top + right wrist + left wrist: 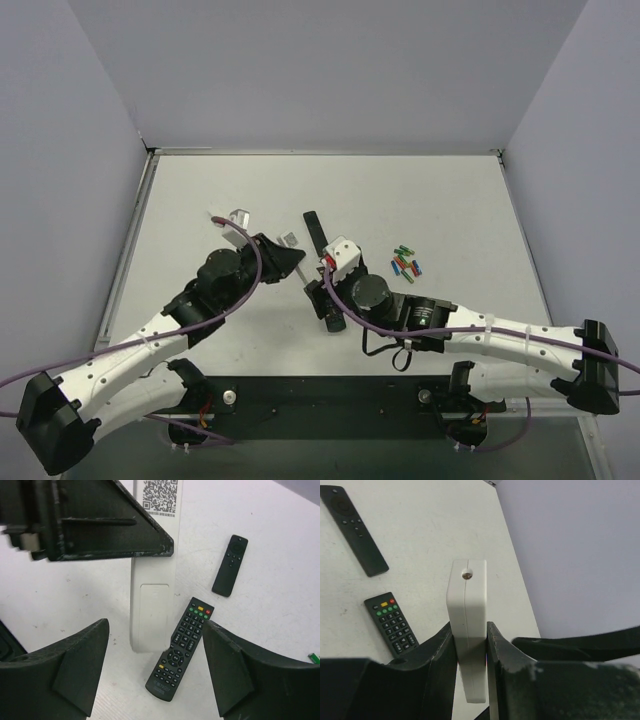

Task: Load the batteries into the remote control
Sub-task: Adjust the remote control, then remove the battery cover from the remote control.

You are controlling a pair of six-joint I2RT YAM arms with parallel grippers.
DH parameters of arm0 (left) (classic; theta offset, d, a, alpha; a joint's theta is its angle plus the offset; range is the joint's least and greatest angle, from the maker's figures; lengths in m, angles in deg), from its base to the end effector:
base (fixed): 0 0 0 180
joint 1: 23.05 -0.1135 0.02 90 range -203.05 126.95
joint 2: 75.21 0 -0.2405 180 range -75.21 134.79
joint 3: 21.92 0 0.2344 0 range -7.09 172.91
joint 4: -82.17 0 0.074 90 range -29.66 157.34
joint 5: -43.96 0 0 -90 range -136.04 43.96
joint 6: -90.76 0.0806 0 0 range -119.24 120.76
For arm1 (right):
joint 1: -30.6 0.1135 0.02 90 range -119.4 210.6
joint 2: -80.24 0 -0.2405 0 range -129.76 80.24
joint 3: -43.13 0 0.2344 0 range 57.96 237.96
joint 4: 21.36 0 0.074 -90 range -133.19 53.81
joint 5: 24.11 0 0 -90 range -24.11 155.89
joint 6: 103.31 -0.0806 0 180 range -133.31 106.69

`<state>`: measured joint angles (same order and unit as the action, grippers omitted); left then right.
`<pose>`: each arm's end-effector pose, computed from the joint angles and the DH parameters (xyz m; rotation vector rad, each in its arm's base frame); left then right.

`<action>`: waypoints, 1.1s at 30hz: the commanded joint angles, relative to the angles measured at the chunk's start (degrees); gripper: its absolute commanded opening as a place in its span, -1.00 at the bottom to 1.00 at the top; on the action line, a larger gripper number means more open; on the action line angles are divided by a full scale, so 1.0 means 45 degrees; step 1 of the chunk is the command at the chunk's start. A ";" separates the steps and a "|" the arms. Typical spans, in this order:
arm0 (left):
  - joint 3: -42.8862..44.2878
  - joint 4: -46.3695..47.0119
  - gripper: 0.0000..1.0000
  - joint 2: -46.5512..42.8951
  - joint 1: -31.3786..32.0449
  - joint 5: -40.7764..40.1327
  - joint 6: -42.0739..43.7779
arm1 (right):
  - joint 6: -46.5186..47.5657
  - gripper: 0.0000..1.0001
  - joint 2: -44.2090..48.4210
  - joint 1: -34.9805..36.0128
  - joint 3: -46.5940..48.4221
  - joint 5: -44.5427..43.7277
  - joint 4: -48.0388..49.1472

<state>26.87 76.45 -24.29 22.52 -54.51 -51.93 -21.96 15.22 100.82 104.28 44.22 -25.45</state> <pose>0.1869 -0.1737 0.2705 -0.2330 1.8307 -1.1245 0.1295 0.2720 0.2951 -0.6367 1.6303 0.6988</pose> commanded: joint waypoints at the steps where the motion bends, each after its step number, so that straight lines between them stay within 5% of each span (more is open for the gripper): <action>1: 0.0834 -0.0851 -1.00 0.0169 -0.1836 0.2578 -0.0068 | 0.1429 0.47 0.1436 0.0080 -0.0508 0.1390 0.1284; 11: 0.2492 -0.3428 -1.00 0.0599 -0.3249 0.6178 0.0984 | 0.5707 0.65 0.2571 0.0080 -0.0684 0.4500 -0.0709; 16: 0.3059 -0.4346 -1.00 0.0599 -0.3250 0.6627 0.1005 | 0.7700 0.99 0.2943 0.0100 -0.1212 0.5695 -0.0240; 33: 0.3119 -0.4230 -1.00 0.0287 -0.3191 0.7097 0.0302 | 1.0826 0.95 0.1323 0.0899 -0.0568 0.5031 0.0697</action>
<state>38.19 56.25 -21.98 8.29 -24.26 -49.72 22.89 22.43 103.61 99.34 67.82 -26.78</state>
